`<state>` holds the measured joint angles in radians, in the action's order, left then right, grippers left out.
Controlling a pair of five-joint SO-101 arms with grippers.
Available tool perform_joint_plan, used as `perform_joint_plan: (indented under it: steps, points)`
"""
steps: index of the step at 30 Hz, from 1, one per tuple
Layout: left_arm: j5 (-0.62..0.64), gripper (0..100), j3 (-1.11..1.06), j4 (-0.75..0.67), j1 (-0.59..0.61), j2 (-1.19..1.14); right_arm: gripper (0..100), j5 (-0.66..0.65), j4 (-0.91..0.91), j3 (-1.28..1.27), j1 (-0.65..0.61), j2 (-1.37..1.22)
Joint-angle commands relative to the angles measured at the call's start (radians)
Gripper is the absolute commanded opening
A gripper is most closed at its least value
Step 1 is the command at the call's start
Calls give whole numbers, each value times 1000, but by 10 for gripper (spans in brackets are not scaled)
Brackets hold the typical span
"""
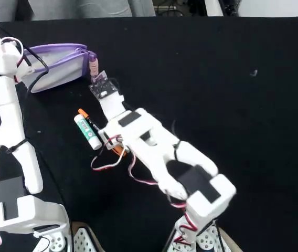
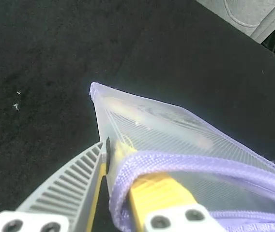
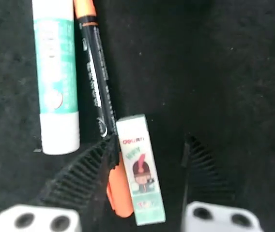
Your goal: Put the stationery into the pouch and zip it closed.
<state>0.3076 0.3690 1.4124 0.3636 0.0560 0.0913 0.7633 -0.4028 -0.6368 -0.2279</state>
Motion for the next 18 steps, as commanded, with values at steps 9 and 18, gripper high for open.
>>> perform_joint_plan:
  steps: [9,18]
  points:
    - [-8,29,19,-28,4,12,25,-12,267,320,69,-165]
    - [-5,29,24,-21,-54,12,11,-14,450,504,267,-122]
